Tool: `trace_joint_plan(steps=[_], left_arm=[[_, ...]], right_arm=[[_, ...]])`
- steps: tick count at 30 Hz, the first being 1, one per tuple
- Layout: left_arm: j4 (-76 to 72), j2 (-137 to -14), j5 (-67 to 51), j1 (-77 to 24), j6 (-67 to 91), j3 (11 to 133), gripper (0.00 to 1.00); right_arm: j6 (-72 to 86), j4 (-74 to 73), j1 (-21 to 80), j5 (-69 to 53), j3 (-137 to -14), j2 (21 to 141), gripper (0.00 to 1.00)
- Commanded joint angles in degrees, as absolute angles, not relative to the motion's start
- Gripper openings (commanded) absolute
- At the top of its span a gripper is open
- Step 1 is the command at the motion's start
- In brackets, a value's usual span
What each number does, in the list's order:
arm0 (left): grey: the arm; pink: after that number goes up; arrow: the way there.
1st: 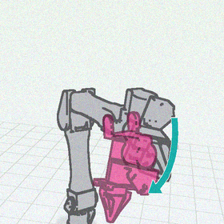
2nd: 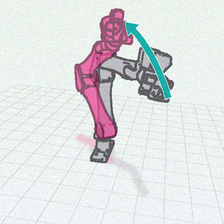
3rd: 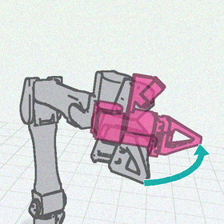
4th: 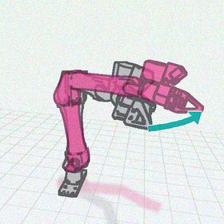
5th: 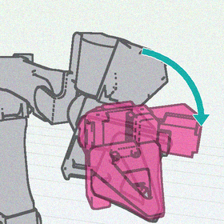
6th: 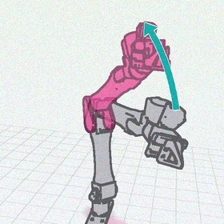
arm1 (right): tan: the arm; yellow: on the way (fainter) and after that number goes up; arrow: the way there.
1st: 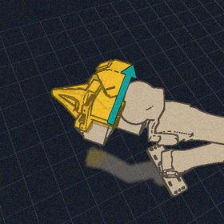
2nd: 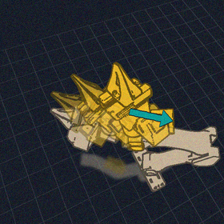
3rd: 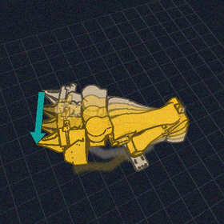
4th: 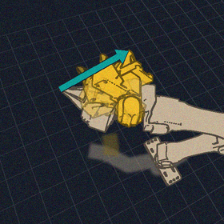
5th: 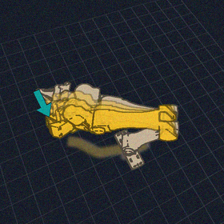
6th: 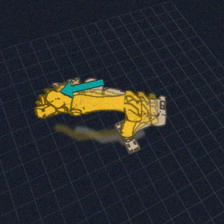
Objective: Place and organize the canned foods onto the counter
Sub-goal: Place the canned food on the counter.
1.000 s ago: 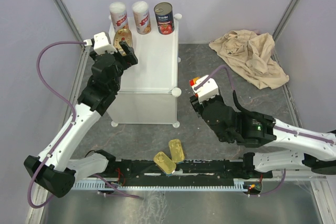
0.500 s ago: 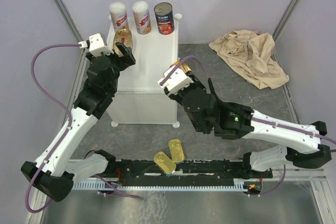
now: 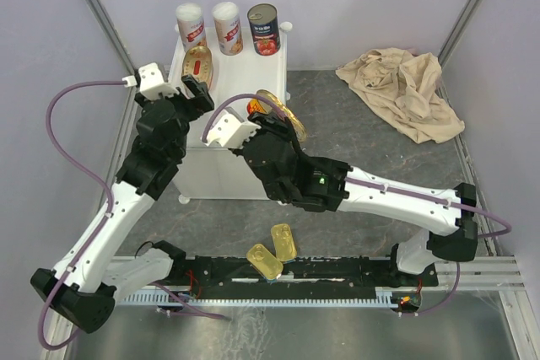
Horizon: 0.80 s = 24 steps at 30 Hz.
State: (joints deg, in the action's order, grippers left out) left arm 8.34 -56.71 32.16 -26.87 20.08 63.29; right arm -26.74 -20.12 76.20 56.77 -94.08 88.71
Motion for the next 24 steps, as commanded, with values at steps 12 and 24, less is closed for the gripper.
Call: trace_joint_plan(steps=[12, 24], left_arm=[[3.16, -52.65, 38.06, -27.18, 22.37, 60.07, 0.92], [2.96, -52.9, 38.82, -27.1, 22.18, 59.85, 0.92]], right_arm=[[-29.21, -12.55, 74.23, 53.19, -100.18, 94.63, 0.06], [-22.22, -15.82, 71.27, 48.76, -102.24, 97.25, 0.46]])
